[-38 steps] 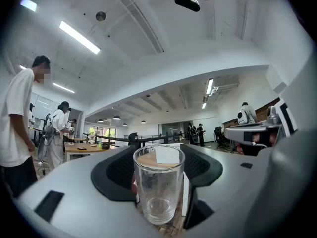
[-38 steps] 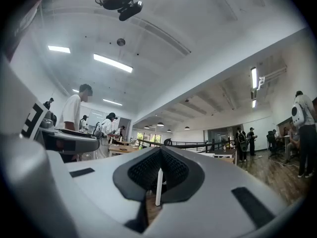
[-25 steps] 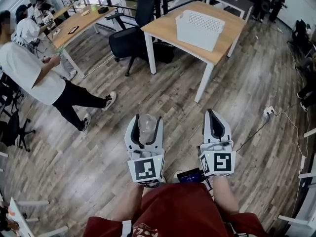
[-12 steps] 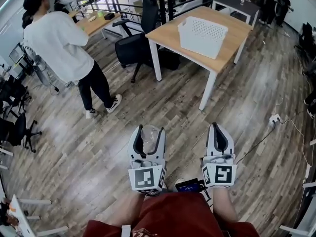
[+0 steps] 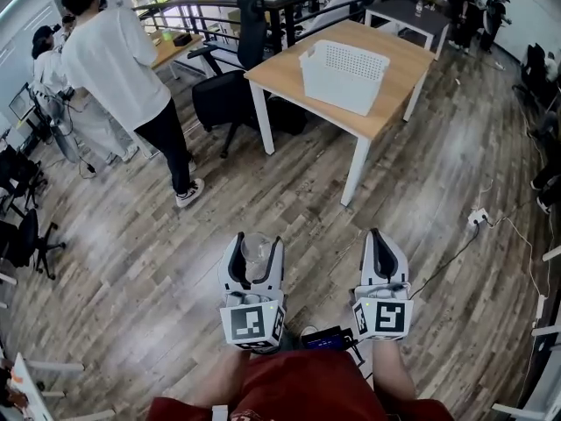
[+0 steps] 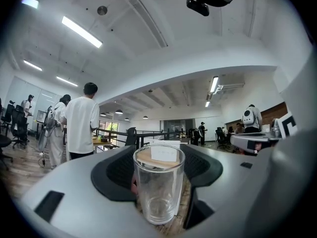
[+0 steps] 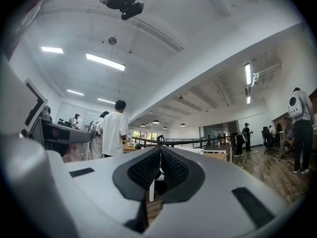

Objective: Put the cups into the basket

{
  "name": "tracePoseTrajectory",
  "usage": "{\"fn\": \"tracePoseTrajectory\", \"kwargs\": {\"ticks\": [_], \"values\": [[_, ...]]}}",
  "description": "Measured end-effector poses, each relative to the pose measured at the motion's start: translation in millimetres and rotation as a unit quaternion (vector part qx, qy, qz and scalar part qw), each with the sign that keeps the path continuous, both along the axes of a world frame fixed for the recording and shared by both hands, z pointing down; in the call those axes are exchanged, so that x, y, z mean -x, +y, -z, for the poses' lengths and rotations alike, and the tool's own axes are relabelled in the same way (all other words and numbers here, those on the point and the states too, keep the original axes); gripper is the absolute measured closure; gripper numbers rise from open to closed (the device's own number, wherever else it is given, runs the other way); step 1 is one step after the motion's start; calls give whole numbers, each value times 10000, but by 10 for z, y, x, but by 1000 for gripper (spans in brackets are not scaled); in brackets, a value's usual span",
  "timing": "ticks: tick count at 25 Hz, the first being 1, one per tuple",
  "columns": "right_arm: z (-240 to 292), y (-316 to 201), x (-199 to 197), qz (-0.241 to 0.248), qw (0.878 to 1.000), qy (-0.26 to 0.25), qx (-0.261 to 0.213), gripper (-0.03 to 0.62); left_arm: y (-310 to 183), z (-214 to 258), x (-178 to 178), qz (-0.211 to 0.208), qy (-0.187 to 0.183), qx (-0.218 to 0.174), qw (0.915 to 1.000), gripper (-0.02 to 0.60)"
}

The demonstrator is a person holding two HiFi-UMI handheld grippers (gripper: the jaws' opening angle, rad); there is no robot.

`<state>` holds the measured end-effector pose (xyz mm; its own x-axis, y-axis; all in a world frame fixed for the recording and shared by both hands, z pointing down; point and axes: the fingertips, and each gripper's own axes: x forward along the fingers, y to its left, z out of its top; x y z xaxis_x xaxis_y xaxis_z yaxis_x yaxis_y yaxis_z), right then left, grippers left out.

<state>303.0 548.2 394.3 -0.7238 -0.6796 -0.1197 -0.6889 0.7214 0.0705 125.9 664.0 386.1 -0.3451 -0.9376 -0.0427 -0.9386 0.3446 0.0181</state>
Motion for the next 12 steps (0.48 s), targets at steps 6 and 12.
{"fn": "tracePoseTrajectory", "kwargs": {"ticks": [6,12], "values": [[-45,-121,141,-35,9998,195,-55,582,-224,-127,138,-138,111,133,9998,295],[-49,-297,448,-105,9990,420,-120,582,-461,-172,386,-289,192,138,9993,295]]}}
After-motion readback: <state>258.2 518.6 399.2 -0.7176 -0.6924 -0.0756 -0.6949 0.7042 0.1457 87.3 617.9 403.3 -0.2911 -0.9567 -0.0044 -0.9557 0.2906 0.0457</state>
